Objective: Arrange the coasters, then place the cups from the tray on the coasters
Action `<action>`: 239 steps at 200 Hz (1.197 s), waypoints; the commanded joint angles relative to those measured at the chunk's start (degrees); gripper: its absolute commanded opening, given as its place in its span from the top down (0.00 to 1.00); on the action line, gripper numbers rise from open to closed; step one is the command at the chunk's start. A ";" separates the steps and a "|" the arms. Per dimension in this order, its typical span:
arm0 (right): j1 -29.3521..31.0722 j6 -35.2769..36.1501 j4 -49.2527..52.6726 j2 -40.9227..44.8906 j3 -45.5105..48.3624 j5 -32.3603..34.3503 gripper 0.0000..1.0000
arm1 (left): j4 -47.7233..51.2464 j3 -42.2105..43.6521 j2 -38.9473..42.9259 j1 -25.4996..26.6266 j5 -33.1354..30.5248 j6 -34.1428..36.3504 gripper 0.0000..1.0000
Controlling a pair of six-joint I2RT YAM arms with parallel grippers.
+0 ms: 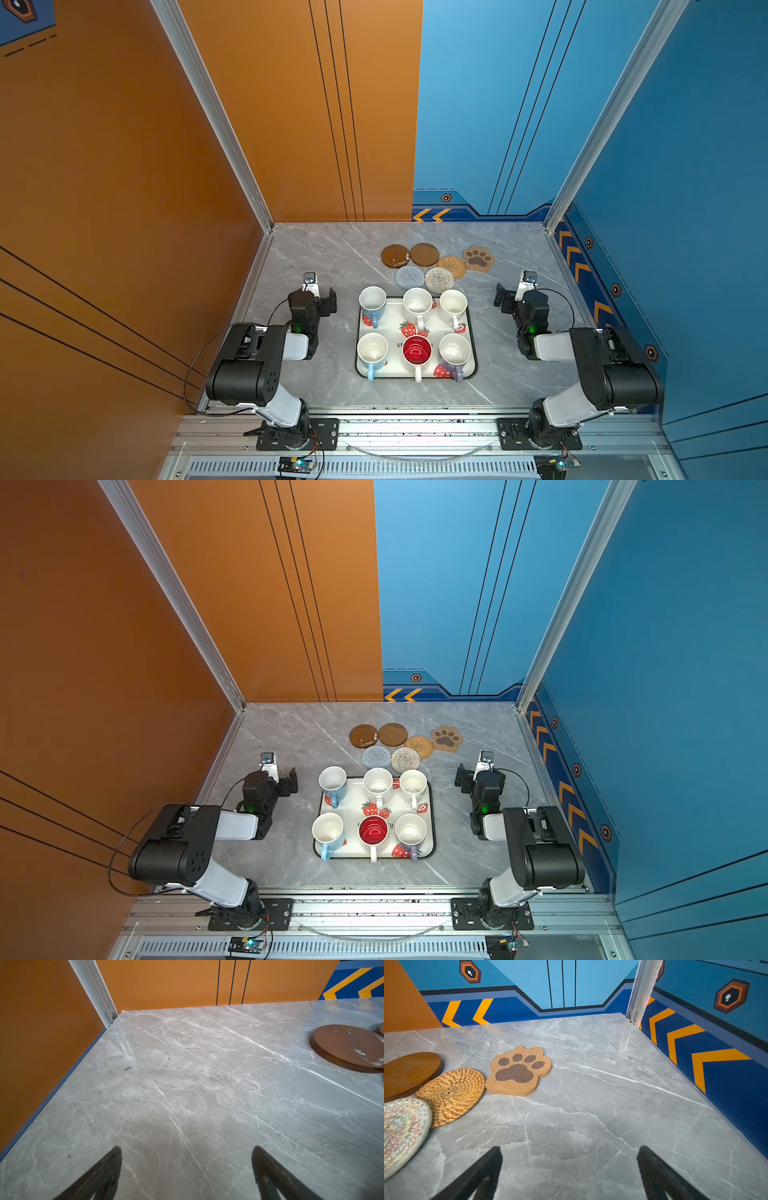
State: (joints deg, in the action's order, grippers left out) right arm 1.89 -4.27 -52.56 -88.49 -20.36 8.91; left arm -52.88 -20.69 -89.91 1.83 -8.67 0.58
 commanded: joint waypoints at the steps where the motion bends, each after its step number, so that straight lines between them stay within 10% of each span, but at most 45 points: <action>1: 0.26 0.58 -0.01 -0.06 -0.86 0.97 0.00 | 0.21 -1.20 0.45 -0.40 0.91 -0.39 0.02; 53: 0.26 0.17 2.20 1.00 -1.62 1.97 0.03 | 1.00 -1.56 1.11 -0.36 -0.35 -0.61 0.01; 123: 0.71 -2.19 35.20 14.10 -16.12 -0.96 0.00 | 28.12 -10.51 16.52 2.95 -13.20 -6.34 0.02; 239: 4.40 -10.33 72.63 8.79 -48.74 -15.84 0.26 | 58.60 -29.76 21.31 4.98 6.85 -25.90 0.10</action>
State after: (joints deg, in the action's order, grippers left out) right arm 5.74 -10.87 11.20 -75.79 -62.87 -3.07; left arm 0.30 -47.59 -68.99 5.98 -8.10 -20.56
